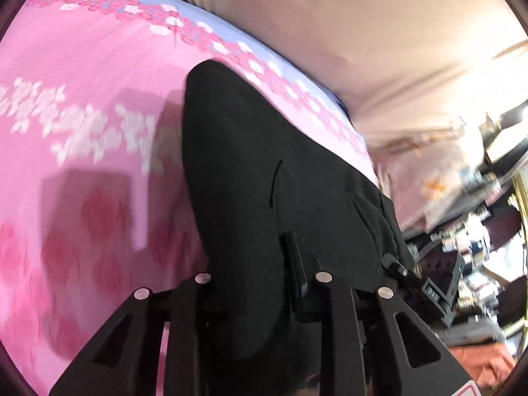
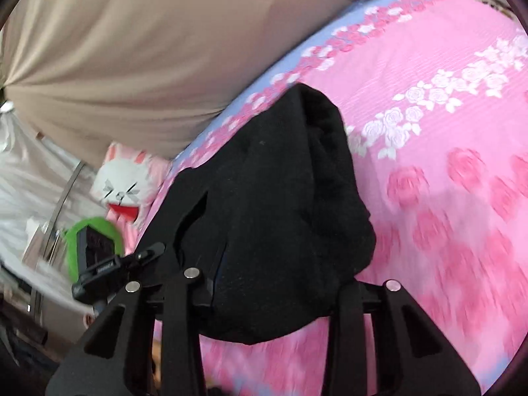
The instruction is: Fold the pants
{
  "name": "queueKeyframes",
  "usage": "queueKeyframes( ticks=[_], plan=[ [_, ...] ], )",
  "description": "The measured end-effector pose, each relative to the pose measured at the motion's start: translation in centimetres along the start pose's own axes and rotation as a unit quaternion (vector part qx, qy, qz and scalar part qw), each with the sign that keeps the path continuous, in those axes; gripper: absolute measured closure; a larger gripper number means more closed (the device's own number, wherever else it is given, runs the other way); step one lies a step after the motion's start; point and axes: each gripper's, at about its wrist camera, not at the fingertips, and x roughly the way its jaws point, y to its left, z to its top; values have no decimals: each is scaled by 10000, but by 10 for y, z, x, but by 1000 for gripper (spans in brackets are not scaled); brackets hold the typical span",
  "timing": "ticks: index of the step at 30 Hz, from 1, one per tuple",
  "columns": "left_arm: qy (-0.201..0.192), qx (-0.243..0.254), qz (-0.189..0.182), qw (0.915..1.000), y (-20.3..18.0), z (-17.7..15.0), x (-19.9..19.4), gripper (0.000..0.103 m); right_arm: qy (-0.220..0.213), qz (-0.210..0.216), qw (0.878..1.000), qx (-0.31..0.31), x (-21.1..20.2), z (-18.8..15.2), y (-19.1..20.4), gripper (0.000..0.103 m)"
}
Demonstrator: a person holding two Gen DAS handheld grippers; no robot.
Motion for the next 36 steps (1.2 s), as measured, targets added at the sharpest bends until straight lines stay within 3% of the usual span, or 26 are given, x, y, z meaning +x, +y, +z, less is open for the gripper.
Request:
queueKeyframes(
  ticks=[2, 5, 6, 7, 8, 10, 12, 13, 14, 15, 16, 18, 23, 26, 30, 36],
  plan=[
    [292, 168, 233, 9992, -3, -28, 2, 80, 180, -222, 9996, 57, -6, -19, -8, 66],
    [342, 234, 619, 9972, 5, -53, 11, 56, 194, -485, 9985, 185, -6, -42, -25, 53],
    [266, 139, 593, 9978, 8, -55, 11, 51, 153, -443, 9986, 257, -7, -45, -29, 50],
    [249, -14, 543, 9982, 13, -54, 13, 40, 159, -391, 9985, 341, -5, -45, -31, 46],
    [188, -160, 302, 9992, 17, -52, 14, 25, 168, -346, 9986, 363, -3, -44, -33, 41],
    [175, -155, -48, 9997, 17, -50, 18, 13, 132, -307, 9990, 300, 5, -42, -34, 40],
    [64, 78, 160, 9998, 9, -48, 24, 13, 50, -277, 9993, 225, 7, -40, -34, 38],
    [23, 148, 246, 9996, 4, -48, 28, 15, -4, -239, 9995, 213, 6, -40, -34, 44],
    [0, 175, 285, 9994, 2, -49, 28, 35, -42, -177, 9996, 202, 6, -42, -32, 53],
    [-20, 229, 344, 9991, -1, -49, 27, 45, -122, -194, 9997, 103, 2, -42, -28, 58],
    [-143, 342, 498, 9981, -7, -48, 20, 64, -199, -276, 9994, -30, -1, -42, -20, 64],
    [-283, 492, 553, 9969, -17, -40, 5, 79, -380, -376, 9982, -261, -9, -40, -2, 68],
    [-785, 969, 488, 9910, -57, -28, -40, 80, -987, -215, 9914, -829, -51, -26, 45, 68],
    [-1241, 1418, 453, 9810, -93, -19, -70, 80, -1474, -158, 9811, -1240, -78, -13, 76, 68],
    [-1940, 2063, 453, 9580, -140, -5, -109, 80, -2137, 38, 9614, -1733, -112, 9, 111, 68],
    [-2862, 2806, 460, 9150, -194, 21, -155, 79, -2991, 377, 9246, -2328, -140, 56, 164, 67]
  ],
)
